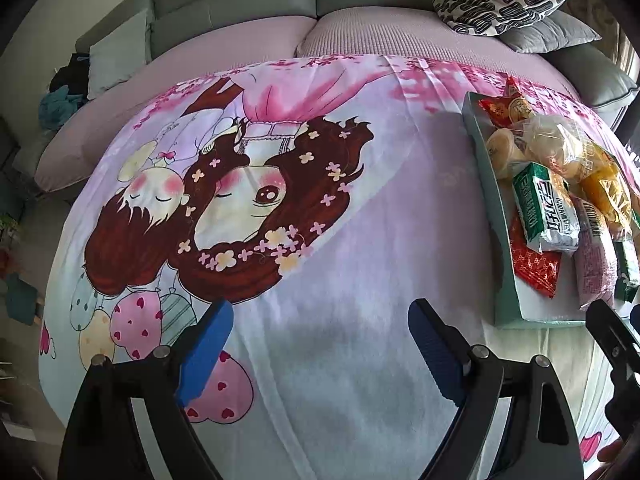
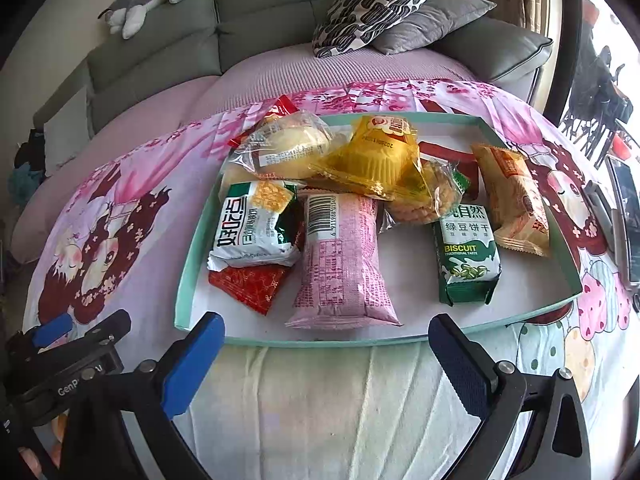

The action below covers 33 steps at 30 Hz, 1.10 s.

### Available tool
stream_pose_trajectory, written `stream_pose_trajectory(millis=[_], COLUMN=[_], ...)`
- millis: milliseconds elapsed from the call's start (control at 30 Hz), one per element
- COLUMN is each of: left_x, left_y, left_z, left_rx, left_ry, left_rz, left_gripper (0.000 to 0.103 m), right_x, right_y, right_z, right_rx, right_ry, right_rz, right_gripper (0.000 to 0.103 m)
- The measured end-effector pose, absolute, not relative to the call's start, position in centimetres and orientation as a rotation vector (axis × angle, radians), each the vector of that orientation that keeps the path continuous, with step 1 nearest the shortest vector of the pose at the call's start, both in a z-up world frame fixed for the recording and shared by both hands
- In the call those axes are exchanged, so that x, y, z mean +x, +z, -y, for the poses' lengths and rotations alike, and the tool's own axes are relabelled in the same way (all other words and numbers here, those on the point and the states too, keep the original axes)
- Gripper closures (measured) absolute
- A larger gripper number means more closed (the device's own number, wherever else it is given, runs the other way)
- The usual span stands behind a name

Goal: Organize snacks

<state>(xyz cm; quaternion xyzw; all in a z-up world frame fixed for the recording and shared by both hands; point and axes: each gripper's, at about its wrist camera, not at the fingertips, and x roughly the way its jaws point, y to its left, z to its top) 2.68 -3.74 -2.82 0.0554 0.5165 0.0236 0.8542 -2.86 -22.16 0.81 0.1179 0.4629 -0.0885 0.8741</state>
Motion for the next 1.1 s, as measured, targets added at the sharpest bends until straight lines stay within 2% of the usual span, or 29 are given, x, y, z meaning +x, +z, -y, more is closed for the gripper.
stream_pose_trajectory(millis=[1100], left_x=[3.08], left_y=[-3.25], left_z=[3.25], left_rx=[0.090], left_ry=[0.042], left_rz=[-1.094], left_gripper=[0.013], right_x=[-2.77], right_y=[0.59], right_z=[21.69], right_rx=[0.231], right_ry=[-0.171], right_rz=[-0.974], right_gripper=[0.000])
